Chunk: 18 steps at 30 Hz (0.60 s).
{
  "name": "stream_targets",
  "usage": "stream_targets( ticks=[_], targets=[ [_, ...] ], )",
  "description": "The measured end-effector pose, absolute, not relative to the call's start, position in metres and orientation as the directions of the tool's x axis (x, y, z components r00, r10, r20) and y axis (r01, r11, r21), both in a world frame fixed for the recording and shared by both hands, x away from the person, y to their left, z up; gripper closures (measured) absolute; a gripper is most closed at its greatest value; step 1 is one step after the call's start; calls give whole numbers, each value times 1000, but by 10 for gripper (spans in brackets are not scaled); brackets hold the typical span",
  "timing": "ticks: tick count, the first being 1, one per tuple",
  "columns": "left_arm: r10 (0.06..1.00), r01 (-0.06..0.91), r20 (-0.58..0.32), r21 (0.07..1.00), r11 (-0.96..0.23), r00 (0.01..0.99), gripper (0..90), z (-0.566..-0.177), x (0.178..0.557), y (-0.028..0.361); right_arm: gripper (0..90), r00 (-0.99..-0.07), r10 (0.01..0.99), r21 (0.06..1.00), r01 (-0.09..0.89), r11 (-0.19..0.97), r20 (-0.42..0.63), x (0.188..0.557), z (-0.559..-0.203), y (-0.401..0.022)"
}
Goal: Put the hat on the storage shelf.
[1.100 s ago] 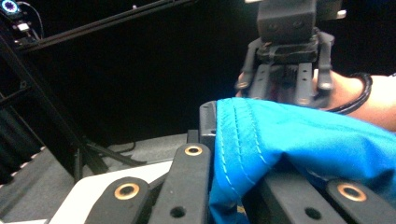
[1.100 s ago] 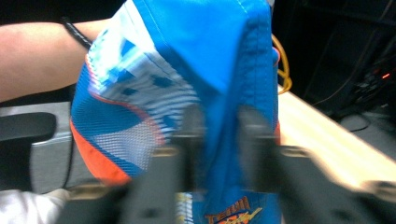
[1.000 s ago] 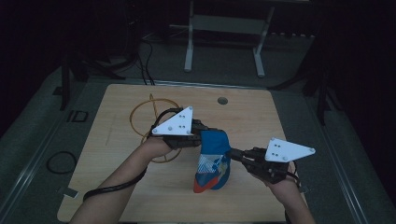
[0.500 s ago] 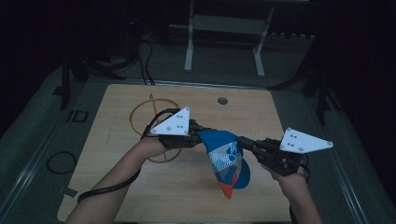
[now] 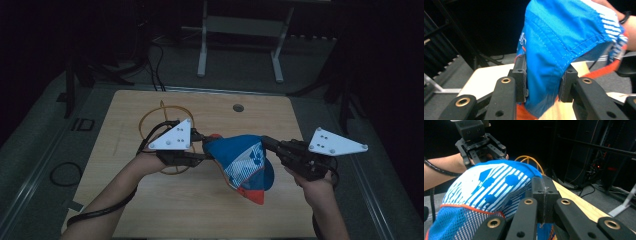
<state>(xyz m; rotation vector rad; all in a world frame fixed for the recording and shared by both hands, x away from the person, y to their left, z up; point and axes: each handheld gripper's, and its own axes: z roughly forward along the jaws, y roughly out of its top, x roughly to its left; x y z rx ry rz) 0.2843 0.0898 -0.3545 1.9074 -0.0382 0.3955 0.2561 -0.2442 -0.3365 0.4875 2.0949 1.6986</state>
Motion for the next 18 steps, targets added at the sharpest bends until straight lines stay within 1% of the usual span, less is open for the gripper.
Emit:
stream_targets(
  ticks=[4,7,10,11,14,16,18],
  targets=[
    [209,-188,278,910,-370,937,555,-356,281,99,900,-853,515,982,18,190,-83,257,-334,-245],
    [238,-157,254,918,-363,937,553,-359,280,109,900,-849,523,983,16,183,-83,259,-331,-245],
    [260,-149,253,920,-362,932,554,-361,278,115,900,-841,534,985,7,175,-88,261,-328,-244],
    [288,-135,247,923,-360,925,554,-364,275,122,900,-838,539,986,7,169,-86,263,-326,-244],
    [326,-119,238,931,-346,915,553,-369,270,134,900,-835,545,988,13,155,-75,268,-323,-244],
    [369,-100,233,933,-346,900,523,-372,265,143,900,-835,546,990,16,143,-65,273,-320,-242],
    [383,-92,234,931,-353,894,491,-374,263,147,900,-836,545,991,20,134,-57,278,-317,-238]
  ],
)
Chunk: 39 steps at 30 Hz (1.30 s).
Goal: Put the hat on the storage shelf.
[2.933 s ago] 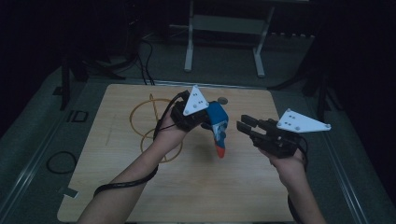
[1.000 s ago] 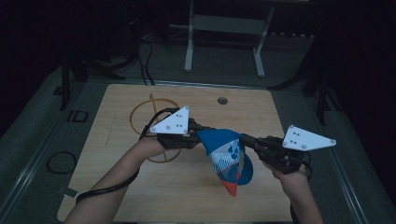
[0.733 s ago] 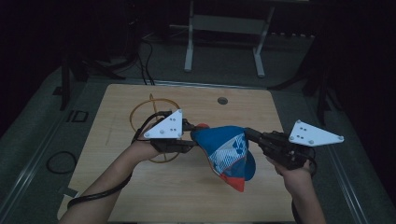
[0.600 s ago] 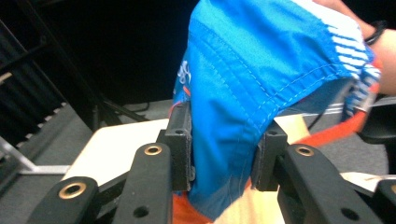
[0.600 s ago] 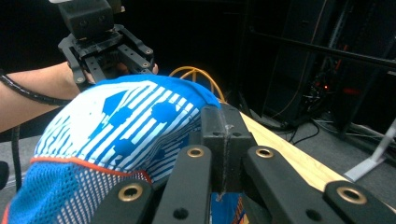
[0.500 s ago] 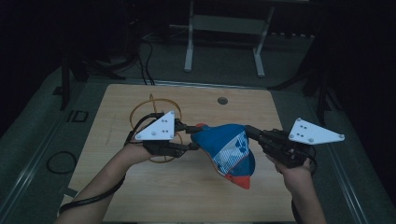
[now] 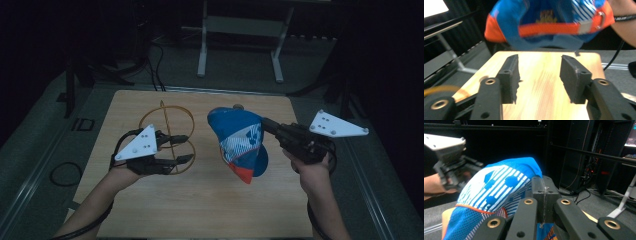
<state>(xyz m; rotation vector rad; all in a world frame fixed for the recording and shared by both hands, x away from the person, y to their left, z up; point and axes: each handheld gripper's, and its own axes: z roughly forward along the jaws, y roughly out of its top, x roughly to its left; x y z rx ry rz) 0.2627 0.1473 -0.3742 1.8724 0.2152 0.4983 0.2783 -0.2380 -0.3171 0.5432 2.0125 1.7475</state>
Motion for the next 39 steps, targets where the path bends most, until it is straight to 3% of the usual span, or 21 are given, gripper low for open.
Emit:
stream_targets(
  ticks=[8,16,22,33,39],
  targets=[
    [591,15,166,957,-289,789,167,-409,248,194,900,-830,554,990,12,138,-67,298,-300,-210],
    [684,101,102,963,-251,722,21,-449,233,225,900,-839,540,989,15,144,-66,316,-287,-174],
    [775,151,48,971,-184,631,21,-475,225,246,900,-853,519,989,29,145,-51,330,-281,-143],
    [890,184,93,964,-193,446,21,-535,221,250,900,-880,474,987,61,148,-16,349,-274,-82],
    [908,221,48,963,-152,416,21,-542,224,260,900,-900,437,982,70,174,-13,356,-274,-44]
  ],
)
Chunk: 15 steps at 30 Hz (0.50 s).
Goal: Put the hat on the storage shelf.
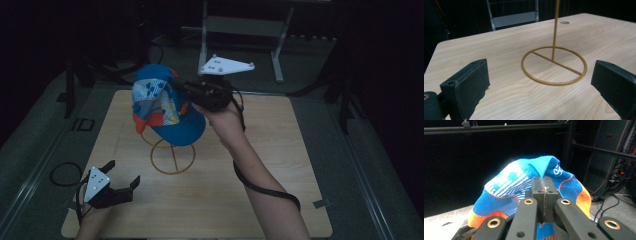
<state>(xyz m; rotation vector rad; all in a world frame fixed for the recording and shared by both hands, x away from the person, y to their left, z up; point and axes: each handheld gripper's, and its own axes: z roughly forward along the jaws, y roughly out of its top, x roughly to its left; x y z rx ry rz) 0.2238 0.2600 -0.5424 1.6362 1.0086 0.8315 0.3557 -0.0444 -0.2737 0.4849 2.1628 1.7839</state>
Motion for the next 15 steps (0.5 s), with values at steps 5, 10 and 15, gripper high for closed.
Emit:
stream_targets(
  ticks=[5,10,15],
  targets=[
    [918,220,17,969,-113,396,21,-547,224,266,900,-917,398,969,95,229,-4,362,-285,-14],
    [918,222,11,969,-108,396,21,-550,224,267,900,-926,378,950,124,286,7,368,-302,9],
    [914,241,-5,965,-102,405,21,-551,226,267,900,-925,381,936,148,319,17,375,-317,16]
  ],
)
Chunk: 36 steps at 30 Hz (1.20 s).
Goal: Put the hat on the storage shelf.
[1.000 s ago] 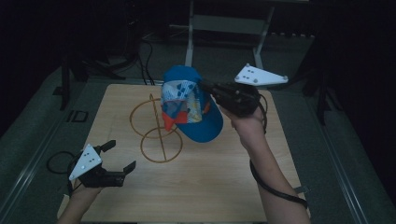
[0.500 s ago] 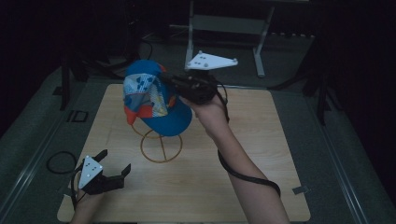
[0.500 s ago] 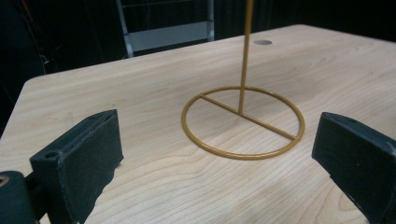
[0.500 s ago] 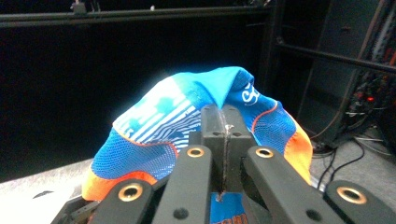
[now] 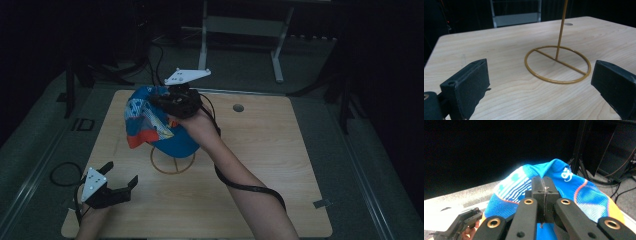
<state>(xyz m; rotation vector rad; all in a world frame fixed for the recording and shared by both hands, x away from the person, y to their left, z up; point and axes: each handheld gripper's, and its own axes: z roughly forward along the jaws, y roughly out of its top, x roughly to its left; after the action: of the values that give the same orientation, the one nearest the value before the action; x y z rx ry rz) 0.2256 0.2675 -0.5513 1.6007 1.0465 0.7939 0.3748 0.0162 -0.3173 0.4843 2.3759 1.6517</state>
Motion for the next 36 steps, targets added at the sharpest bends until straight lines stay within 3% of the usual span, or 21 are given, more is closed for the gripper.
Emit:
stream_targets(
  ticks=[27,36],
  targets=[
    [906,259,-28,962,-90,421,21,-557,227,265,894,-913,398,934,217,284,91,369,-361,-32],
    [903,263,-24,960,-99,429,21,-558,227,264,773,-912,402,940,206,271,84,363,-365,-40]
  ],
)
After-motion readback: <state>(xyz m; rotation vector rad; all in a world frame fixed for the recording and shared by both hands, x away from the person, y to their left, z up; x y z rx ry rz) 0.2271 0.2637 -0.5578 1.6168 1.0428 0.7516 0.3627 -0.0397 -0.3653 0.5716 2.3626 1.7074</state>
